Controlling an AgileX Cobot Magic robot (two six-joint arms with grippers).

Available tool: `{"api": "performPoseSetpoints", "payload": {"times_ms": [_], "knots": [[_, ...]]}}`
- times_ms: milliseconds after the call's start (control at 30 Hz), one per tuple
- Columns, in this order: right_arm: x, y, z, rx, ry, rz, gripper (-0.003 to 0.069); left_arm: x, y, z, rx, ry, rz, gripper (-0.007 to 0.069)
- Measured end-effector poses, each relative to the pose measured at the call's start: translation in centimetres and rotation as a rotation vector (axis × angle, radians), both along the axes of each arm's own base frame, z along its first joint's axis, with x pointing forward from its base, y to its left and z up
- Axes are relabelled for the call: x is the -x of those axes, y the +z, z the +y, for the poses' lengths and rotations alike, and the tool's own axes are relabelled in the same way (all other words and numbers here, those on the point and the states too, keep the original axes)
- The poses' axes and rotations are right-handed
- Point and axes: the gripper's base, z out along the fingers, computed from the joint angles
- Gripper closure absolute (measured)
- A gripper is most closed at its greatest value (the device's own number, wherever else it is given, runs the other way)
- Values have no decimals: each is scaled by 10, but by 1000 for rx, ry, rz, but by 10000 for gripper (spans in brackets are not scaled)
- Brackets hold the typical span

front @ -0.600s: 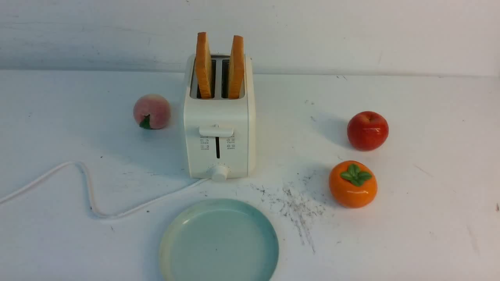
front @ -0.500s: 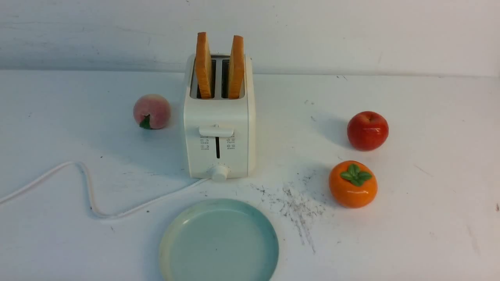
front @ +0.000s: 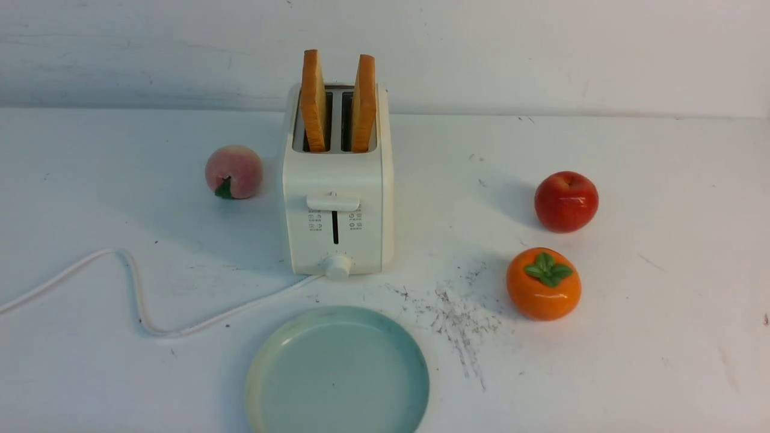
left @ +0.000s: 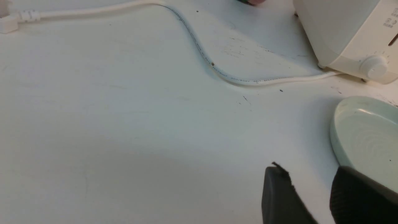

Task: Take toasted bread from bread machine on white table place on plate.
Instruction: 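Reach for a toast slice standing in the toaster with the left gripper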

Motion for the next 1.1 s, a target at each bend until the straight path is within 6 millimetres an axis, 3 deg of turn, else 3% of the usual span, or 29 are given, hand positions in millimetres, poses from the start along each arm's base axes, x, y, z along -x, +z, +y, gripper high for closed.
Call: {"api": "performPoseSetpoints", "payload": {"times_ms": [933, 1000, 1100], "knots": [[0, 0, 0, -2, 0, 0, 419, -1, 2, 0, 11, 0, -20, 386], [0, 0, 0, -2, 0, 0, 419, -2, 6, -2, 87, 5, -55, 386], [0, 0, 0, -2, 0, 0, 419, -4, 19, -7, 511, 45, -144, 386]]}}
